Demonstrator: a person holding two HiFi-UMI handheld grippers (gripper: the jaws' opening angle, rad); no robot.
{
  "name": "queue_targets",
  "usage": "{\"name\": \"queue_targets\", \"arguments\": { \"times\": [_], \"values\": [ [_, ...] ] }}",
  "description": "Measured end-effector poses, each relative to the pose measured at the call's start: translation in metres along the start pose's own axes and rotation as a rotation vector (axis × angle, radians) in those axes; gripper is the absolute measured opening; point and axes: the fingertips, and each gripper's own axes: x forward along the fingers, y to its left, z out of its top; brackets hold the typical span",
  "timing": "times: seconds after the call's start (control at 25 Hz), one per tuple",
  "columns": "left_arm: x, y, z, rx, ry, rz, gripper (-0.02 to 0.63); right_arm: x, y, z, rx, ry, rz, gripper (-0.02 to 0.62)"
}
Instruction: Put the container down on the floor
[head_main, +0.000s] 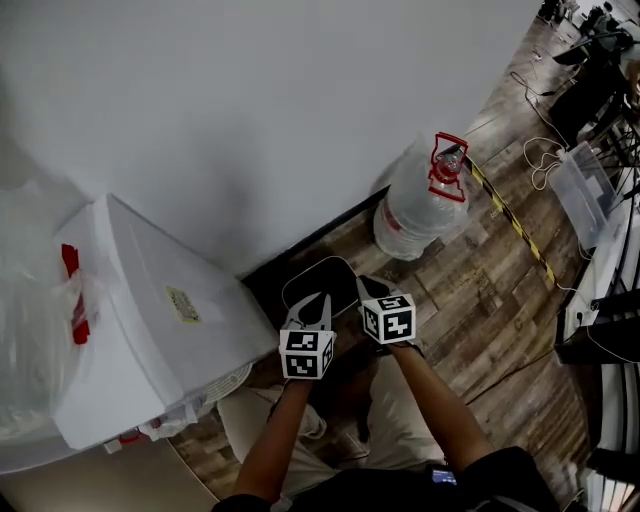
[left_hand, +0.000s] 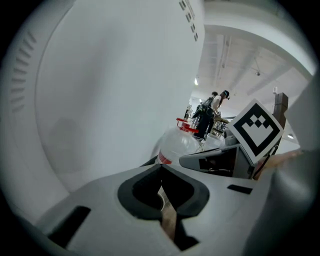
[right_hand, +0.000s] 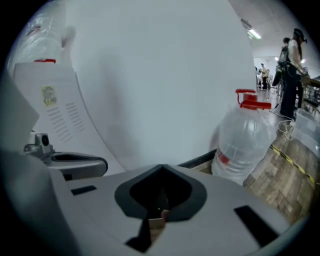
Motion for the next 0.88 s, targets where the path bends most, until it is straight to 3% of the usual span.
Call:
{"name": "queue_targets", "arguments": {
  "times": [0.48,0.64,0.88],
  "values": [
    [-0.127,-0.052,0.17,-0.025,-0.049,-0.009,0.017,-0.143,0.071,0.149,0.002,-0.031,0.03,0.028],
    [-0.162,-0.067,0.215,0.013,-0.052,-0.02,0.017,-0.186,0.089,0.196,0.021,-0.055,0.047,0.028],
    [-0.203,-0.092,0.286,0.002,-0.078,-0.049,0.017,-0.246,0.109,0.259,0.032,-0.087,0.058,0.028]
  ]
}}
